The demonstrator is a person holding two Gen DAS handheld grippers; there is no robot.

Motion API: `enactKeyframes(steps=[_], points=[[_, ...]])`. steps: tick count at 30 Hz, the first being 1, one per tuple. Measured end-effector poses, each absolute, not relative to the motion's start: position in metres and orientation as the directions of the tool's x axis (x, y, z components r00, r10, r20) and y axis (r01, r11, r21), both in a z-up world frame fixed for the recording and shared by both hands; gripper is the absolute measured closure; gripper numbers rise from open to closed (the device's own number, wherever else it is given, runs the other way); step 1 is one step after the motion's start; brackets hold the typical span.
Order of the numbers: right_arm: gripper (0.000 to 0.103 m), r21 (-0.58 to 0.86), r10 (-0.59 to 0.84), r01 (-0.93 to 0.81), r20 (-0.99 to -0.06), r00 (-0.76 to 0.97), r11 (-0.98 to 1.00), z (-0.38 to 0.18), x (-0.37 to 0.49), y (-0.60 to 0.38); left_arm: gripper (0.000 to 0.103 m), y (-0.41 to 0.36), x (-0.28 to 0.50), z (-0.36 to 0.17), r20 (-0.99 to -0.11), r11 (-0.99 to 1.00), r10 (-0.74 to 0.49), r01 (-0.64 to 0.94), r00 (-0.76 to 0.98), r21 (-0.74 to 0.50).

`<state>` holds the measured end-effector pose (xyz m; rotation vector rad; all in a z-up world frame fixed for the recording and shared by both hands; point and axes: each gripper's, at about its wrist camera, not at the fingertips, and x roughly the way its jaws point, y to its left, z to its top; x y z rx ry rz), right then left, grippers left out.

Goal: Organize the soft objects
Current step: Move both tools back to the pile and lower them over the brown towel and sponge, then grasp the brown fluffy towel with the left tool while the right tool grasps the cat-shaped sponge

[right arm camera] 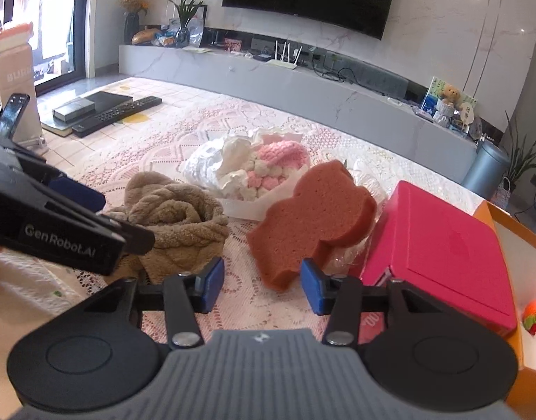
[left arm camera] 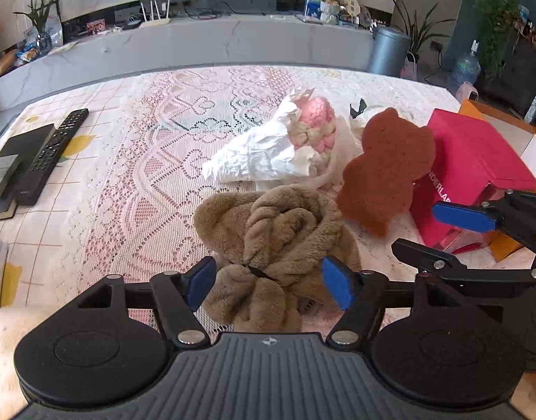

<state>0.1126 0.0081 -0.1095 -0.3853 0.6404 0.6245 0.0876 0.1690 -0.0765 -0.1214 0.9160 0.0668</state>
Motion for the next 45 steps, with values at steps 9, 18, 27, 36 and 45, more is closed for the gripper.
enactKeyframes(steps=[9,18,27,36,45], points=[[0.055,-0.186,0.381,-0.653,-0.683,0.623,0.734,-0.133,0.123,0.024,0.009,0.176,0.116,-0.106,-0.843,0.986,-0.035,-0.118,0.536,-0.116],[0.055,-0.223,0.327,-0.614,-0.685,0.651,0.757,-0.144,0.126,0.033,0.028,0.174,0.112,-0.108,-0.823,0.976,-0.048,-0.148,0.565,-0.158],[0.055,-0.18,0.306,-0.538,-0.657,0.689,0.824,-0.138,0.128,0.023,0.046,0.171,0.087,-0.09,-0.746,0.941,0.035,-0.273,0.664,-0.198],[0.048,-0.191,0.206,-0.429,-0.663,0.72,0.883,-0.149,0.131,0.032,0.046,0.163,0.09,-0.089,-0.71,0.93,0.082,-0.309,0.699,-0.197],[0.041,-0.162,0.216,-0.432,-0.681,0.7,0.887,-0.155,0.133,0.044,0.046,0.169,0.084,-0.091,-0.706,0.915,0.093,-0.339,0.702,-0.217]])
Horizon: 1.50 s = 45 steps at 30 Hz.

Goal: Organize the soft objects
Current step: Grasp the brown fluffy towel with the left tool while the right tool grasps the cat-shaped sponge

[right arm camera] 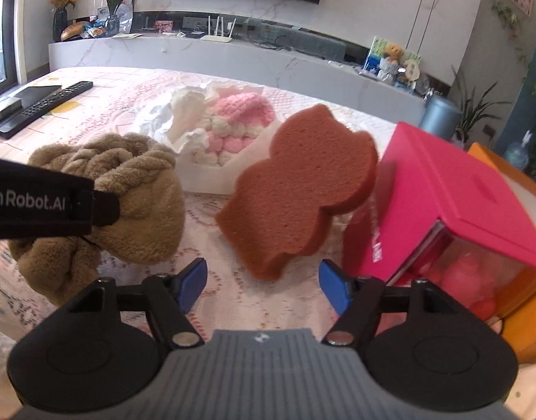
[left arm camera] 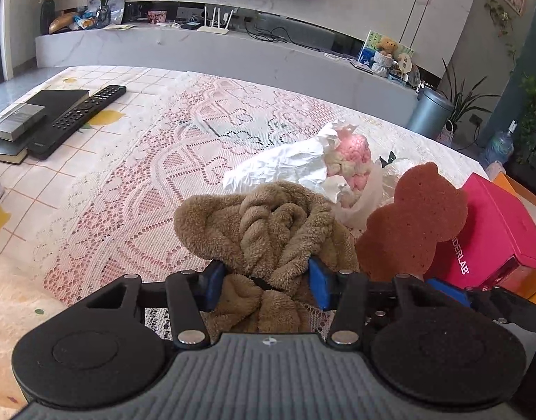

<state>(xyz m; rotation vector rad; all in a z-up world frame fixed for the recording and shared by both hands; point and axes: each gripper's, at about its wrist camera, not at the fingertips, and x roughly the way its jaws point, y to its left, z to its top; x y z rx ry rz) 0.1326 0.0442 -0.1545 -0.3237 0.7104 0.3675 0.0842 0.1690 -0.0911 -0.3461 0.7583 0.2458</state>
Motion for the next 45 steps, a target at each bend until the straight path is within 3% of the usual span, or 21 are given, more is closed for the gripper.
enactKeyframes(steps=[5,8,10,13,23,29,32,35,37,39,42,45], points=[[0.052,-0.175,0.163,-0.385,-0.695,0.7,0.906,-0.159,0.138,0.051,0.046,0.17,0.086,-0.094,-0.718,0.914,0.086,-0.341,0.691,-0.218],[0.084,-0.159,0.154,-0.371,-0.713,0.684,0.915,-0.165,0.145,0.054,0.046,0.169,0.086,-0.095,-0.719,0.915,0.084,-0.339,0.69,-0.218],[0.091,-0.155,0.16,-0.372,-0.707,0.689,0.915,-0.165,0.144,0.053,0.046,0.169,0.086,-0.095,-0.721,0.916,0.08,-0.337,0.689,-0.22],[0.096,-0.143,0.194,-0.399,-0.699,0.689,0.906,-0.161,0.138,0.05,0.046,0.167,0.084,-0.094,-0.721,0.919,0.073,-0.328,0.689,-0.22],[0.098,-0.022,0.393,-0.608,-0.744,0.54,0.794,-0.13,0.103,0.025,0.046,0.163,0.053,-0.088,-0.733,0.892,0.107,-0.391,0.671,-0.228],[0.101,0.176,0.496,-0.631,-0.784,0.375,0.756,-0.123,0.103,-0.004,0.046,0.157,0.049,-0.086,-0.737,0.906,0.111,-0.373,0.667,-0.2],[0.1,0.181,0.478,-0.604,-0.794,0.377,0.776,-0.127,0.102,-0.011,0.046,0.155,0.051,-0.09,-0.749,0.913,0.098,-0.359,0.655,-0.194],[0.092,0.246,0.504,-0.552,-0.775,0.382,0.797,-0.125,0.102,-0.019,0.046,0.157,0.051,-0.091,-0.75,0.909,0.097,-0.364,0.654,-0.2],[0.068,0.26,0.508,-0.52,-0.753,0.418,0.814,-0.12,0.103,-0.024,0.046,0.158,0.051,-0.092,-0.75,0.907,0.1,-0.369,0.654,-0.201],[0.057,0.273,0.503,-0.481,-0.735,0.455,0.833,-0.116,0.104,-0.028,0.046,0.159,0.052,-0.092,-0.749,0.905,0.104,-0.375,0.655,-0.202],[0.045,0.302,0.476,-0.401,-0.745,0.467,0.865,-0.12,0.114,-0.03,0.046,0.159,0.053,-0.093,-0.748,0.9,0.111,-0.385,0.655,-0.203],[0.04,0.343,0.455,-0.313,-0.774,0.44,0.886,-0.132,0.125,-0.033,0.046,0.161,0.051,-0.092,-0.741,0.89,0.117,-0.401,0.661,-0.217]])
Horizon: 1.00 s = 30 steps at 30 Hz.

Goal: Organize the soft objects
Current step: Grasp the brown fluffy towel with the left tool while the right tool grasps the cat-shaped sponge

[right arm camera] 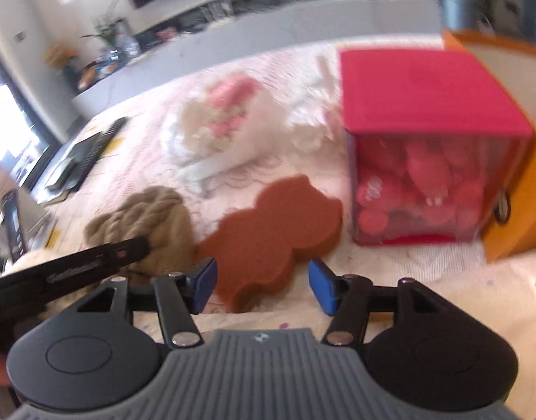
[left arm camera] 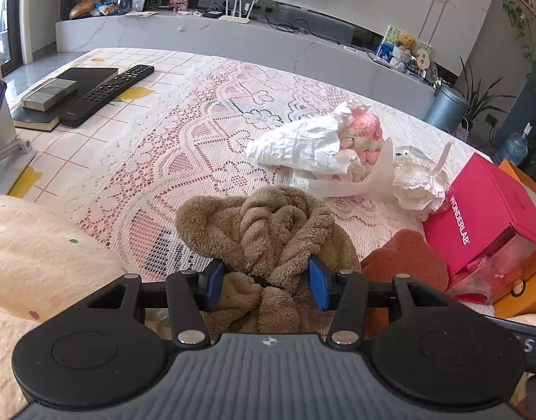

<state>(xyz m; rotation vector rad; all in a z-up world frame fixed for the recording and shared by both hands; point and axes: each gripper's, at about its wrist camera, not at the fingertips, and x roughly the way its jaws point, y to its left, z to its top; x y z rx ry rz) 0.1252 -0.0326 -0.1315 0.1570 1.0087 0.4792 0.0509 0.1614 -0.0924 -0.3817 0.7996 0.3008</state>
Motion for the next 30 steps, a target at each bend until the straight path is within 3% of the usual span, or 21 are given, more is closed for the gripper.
enactKeyframes(steps=[6,13,14,17,30], points=[[0.026,0.372,0.446,-0.249,-0.791,0.419,0.894,-0.147,0.139,-0.028,0.046,0.161,0.054,-0.094,-0.75,0.891,0.123,-0.405,0.65,-0.204],[0.025,0.334,0.434,-0.29,-0.789,0.435,0.897,-0.156,0.136,-0.012,0.046,0.16,0.058,-0.097,-0.76,0.896,0.123,-0.4,0.638,-0.191],[0.026,0.333,0.437,-0.296,-0.785,0.439,0.895,-0.156,0.135,-0.012,0.046,0.16,0.059,-0.097,-0.76,0.898,0.123,-0.398,0.638,-0.188],[0.043,0.361,0.469,-0.311,-0.771,0.43,0.879,-0.157,0.132,-0.012,0.046,0.159,0.059,-0.098,-0.761,0.901,0.123,-0.394,0.637,-0.184],[0.057,0.238,0.432,-0.393,-0.726,0.535,0.888,-0.139,0.113,-0.006,0.046,0.161,0.057,-0.096,-0.756,0.898,0.116,-0.393,0.644,-0.197]])
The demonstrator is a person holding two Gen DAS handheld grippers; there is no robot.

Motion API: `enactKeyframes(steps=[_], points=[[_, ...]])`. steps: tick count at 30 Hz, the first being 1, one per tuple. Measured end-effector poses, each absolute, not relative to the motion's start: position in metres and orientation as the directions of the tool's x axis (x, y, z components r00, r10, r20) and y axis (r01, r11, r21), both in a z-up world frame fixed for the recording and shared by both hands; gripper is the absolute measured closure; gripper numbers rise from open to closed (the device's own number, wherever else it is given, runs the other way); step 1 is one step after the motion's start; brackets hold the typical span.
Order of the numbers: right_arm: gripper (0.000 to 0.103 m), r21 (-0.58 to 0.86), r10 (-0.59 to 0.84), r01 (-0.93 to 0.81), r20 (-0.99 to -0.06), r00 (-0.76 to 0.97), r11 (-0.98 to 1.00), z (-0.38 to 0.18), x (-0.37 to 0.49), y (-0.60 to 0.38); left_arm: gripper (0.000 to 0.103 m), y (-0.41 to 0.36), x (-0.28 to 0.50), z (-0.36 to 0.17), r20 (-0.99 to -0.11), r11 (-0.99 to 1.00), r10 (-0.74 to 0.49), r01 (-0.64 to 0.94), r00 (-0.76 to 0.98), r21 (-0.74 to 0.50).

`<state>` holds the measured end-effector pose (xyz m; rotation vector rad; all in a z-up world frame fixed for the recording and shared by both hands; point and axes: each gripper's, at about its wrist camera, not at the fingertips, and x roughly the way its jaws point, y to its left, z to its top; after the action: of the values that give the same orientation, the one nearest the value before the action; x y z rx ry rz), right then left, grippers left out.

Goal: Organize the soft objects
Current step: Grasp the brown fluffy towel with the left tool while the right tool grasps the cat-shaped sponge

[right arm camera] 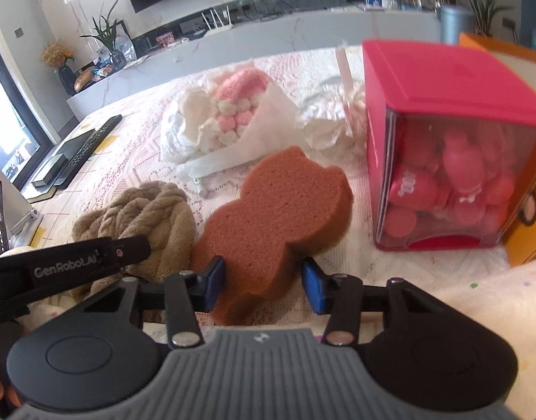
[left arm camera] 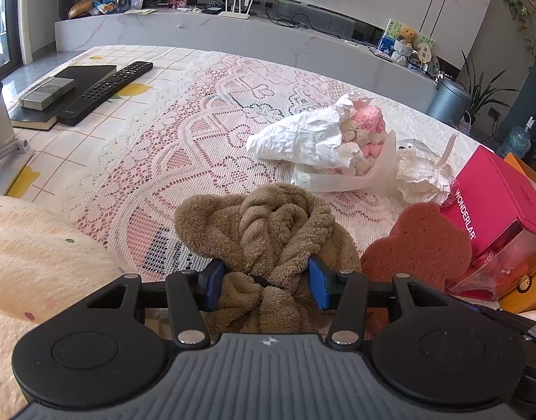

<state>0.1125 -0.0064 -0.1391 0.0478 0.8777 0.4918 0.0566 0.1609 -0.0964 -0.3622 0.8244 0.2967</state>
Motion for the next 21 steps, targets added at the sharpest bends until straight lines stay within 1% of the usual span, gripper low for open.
enactKeyframes(steps=[9,10,15,17,18,19,20,21], points=[[0.058,0.127,0.421,-0.472,-0.688,0.592,0.872,-0.116,0.107,-0.006,0.048,0.163,0.049,-0.085,-0.732,0.899,0.087,-0.37,0.676,-0.235],[0.058,0.12,0.422,-0.479,-0.685,0.594,0.869,-0.113,0.107,-0.006,0.049,0.163,0.049,-0.083,-0.73,0.898,0.082,-0.368,0.678,-0.24],[0.058,0.08,0.435,-0.525,-0.671,0.6,0.847,-0.098,0.106,-0.01,0.051,0.158,0.045,-0.071,-0.716,0.907,0.076,-0.346,0.694,-0.239],[0.058,0.057,0.441,-0.545,-0.659,0.609,0.837,-0.09,0.105,-0.015,0.056,0.156,0.044,-0.066,-0.709,0.911,0.071,-0.335,0.702,-0.241],[0.058,0.048,0.445,-0.554,-0.654,0.611,0.831,-0.087,0.104,-0.018,0.059,0.155,0.043,-0.064,-0.705,0.912,0.072,-0.332,0.705,-0.239],[0.058,0.04,0.446,-0.559,-0.65,0.615,0.828,-0.084,0.105,-0.021,0.075,0.153,0.042,-0.061,-0.703,0.916,0.075,-0.328,0.707,-0.232],[0.058,0.034,0.446,-0.56,-0.646,0.619,0.828,-0.081,0.105,-0.024,0.094,0.152,0.042,-0.059,-0.702,0.918,0.073,-0.324,0.708,-0.23],[0.058,0.036,0.449,-0.56,-0.642,0.621,0.827,-0.077,0.106,-0.028,0.096,0.151,0.042,-0.057,-0.701,0.92,0.064,-0.314,0.71,-0.234]])
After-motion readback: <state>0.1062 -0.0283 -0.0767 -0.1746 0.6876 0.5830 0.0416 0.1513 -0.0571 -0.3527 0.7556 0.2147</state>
